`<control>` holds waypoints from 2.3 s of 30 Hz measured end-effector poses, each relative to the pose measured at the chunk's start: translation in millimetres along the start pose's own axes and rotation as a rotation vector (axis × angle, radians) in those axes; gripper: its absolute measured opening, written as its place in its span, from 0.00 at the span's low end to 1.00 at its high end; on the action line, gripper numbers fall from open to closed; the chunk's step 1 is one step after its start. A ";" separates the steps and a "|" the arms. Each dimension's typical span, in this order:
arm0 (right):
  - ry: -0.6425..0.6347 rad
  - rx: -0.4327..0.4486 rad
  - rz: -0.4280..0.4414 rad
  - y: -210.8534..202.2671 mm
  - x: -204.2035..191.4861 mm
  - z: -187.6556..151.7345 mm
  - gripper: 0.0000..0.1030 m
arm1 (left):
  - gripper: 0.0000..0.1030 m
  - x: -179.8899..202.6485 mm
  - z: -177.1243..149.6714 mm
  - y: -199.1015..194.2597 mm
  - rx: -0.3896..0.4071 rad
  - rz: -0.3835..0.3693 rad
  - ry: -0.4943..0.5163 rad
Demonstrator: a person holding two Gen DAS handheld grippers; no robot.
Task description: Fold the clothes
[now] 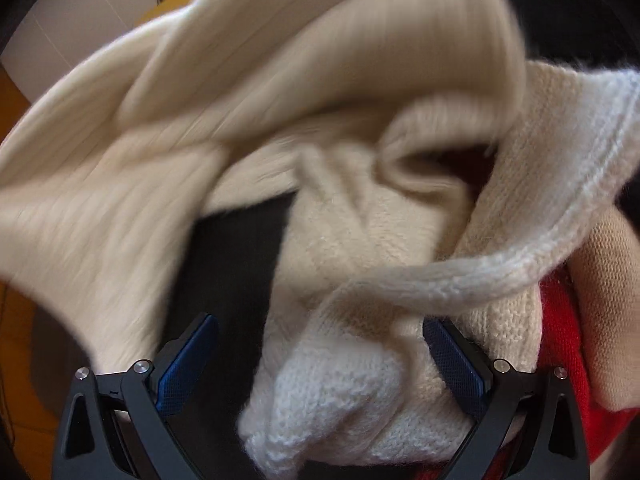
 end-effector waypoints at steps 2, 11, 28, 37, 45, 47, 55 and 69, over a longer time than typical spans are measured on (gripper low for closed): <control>-0.022 -0.016 -0.043 -1.7 2.0 -2.8 1.00 | 0.11 -10.0 -31.0 -14.2 -0.036 -0.053 -0.051; -0.113 -0.091 -0.200 -15.1 0.6 -20.0 1.00 | 0.15 -101.6 -110.6 -74.8 0.029 0.103 -0.304; 0.139 -0.035 0.095 89.2 -222.6 50.3 0.65 | 0.20 -83.4 -158.6 3.0 -0.068 0.079 -0.245; 0.100 0.019 -0.020 100.2 -241.4 63.6 0.84 | 0.26 -58.3 -184.6 37.7 -0.180 0.101 -0.040; -0.087 0.004 -0.085 87.3 -246.2 58.6 0.09 | 0.14 -52.5 -189.7 54.4 -0.237 0.173 -0.008; -0.112 0.019 -0.092 73.3 -242.4 58.6 0.07 | 0.09 -56.1 -191.0 51.0 -0.253 0.172 -0.040; -0.178 0.105 -0.324 0.1 -185.4 59.7 0.01 | 0.03 -61.1 -218.7 32.4 -0.315 0.126 -0.113; -0.130 -0.091 0.325 17.0 -269.7 -37.6 0.67 | 0.35 -95.1 -189.7 28.8 -0.148 -0.014 -0.278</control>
Point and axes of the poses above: each gripper's, at about its wrist camera, not at the fingertips, and y roughly the way its jaws point, x to its right, z to its top, the point moved 5 cm from there along y, roughly the way its jaws point, and after that the axes turned 4 degrees about -x, right-handed, at the moved point
